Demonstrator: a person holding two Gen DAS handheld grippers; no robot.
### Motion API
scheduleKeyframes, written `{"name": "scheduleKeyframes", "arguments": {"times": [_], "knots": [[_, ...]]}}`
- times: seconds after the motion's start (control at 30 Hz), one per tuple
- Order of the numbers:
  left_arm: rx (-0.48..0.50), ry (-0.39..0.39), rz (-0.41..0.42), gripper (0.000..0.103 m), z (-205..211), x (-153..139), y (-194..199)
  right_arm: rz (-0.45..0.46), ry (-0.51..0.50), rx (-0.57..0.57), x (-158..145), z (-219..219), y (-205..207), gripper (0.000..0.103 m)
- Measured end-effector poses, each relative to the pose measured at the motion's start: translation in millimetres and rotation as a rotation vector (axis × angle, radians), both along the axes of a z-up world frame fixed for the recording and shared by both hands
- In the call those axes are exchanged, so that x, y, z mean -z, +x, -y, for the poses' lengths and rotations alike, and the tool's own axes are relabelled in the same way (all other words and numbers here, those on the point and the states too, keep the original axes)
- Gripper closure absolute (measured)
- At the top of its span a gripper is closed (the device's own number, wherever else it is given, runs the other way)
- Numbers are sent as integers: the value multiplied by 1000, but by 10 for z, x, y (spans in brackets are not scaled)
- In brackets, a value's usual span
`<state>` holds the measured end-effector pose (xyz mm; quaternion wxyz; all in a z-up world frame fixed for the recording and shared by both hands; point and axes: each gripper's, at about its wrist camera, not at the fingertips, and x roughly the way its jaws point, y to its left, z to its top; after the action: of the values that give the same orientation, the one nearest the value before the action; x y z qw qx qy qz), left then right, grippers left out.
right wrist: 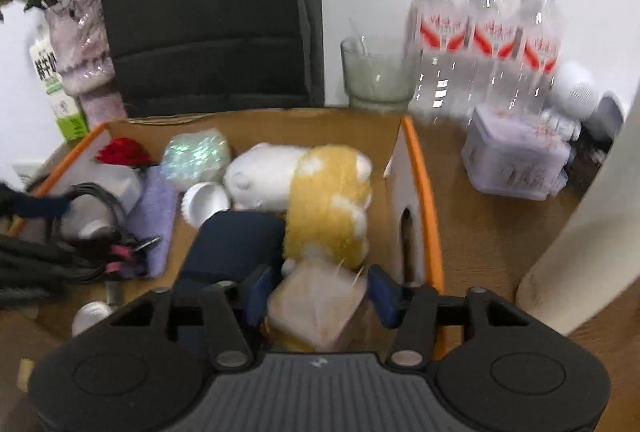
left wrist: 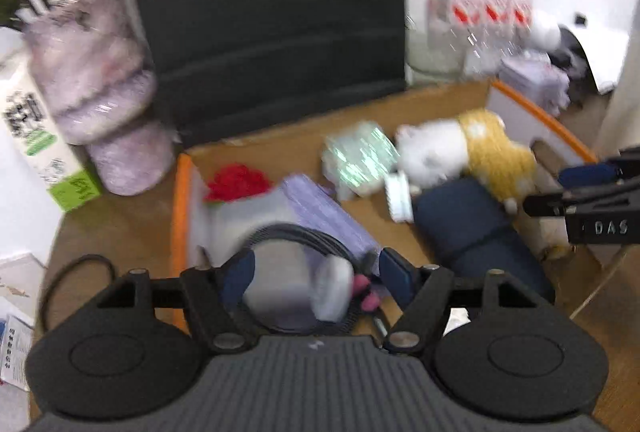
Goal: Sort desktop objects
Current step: 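Carry the charger and small cap into the cardboard box and release both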
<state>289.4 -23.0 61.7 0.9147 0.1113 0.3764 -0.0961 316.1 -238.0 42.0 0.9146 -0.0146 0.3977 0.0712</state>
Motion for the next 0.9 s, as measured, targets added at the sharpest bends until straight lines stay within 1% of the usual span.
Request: {"name": "scheduleKeyframes", "arguments": {"times": [0.03, 0.13, 0.2, 0.23, 0.27, 0.3, 0.33, 0.4, 0.53, 0.57, 0.6, 0.63, 0.7, 0.73, 0.8, 0.87, 0.9], "knots": [[0, -8, -4, 32, -44, -67, -21, 0, 1, 11, -22, -2, 5, 48], [-2, -27, 15, 31, -156, -316, -120, 27, 71, 1, -212, 97, -110, 45], [-28, -45, 30, 27, -243, -520, -229, 51, 51, -4, -351, 92, -211, 43], [-41, -58, 29, 26, -287, -606, -276, 61, 41, -10, -414, 85, -258, 40], [-50, -71, 22, 26, -334, -684, -333, 69, 35, -17, -493, 65, -323, 39], [-53, -88, 9, 25, -396, -773, -418, 77, 36, -24, -564, 57, -384, 37], [-54, -107, -2, 23, -462, -846, -501, 89, 43, -36, -649, 43, -483, 31], [-54, -140, -23, 21, -571, -972, -698, 102, 57, -56, -767, 20, -634, 26], [-82, -134, -22, 21, -705, -1220, -1046, 125, 43, -94, -989, -72, -908, 26], [-90, -138, -9, 18, -725, -1276, -1124, 135, 43, -94, -1048, -90, -962, 25], [-101, -159, 15, 16, -750, -1325, -1227, 145, 48, -93, -1100, -100, -1027, 22], [-115, -177, 36, 10, -765, -1342, -1330, 154, 59, -94, -1131, -111, -1100, 16], [-146, -192, 72, 6, -767, -1291, -1560, 172, 80, -105, -1117, -132, -1305, 14], [-149, -203, 86, 6, -768, -1222, -1713, 171, 95, -117, -1049, -142, -1444, 14], [-128, -258, 93, 5, -765, -984, -2072, 152, 134, -142, -870, -148, -1708, 14], [-154, -315, 107, 5, -757, -694, -2417, 159, 163, -155, -632, -131, -2065, 14], [-183, -327, 115, 5, -730, -535, -2590, 167, 169, -153, -533, -126, -2218, 14]]}}
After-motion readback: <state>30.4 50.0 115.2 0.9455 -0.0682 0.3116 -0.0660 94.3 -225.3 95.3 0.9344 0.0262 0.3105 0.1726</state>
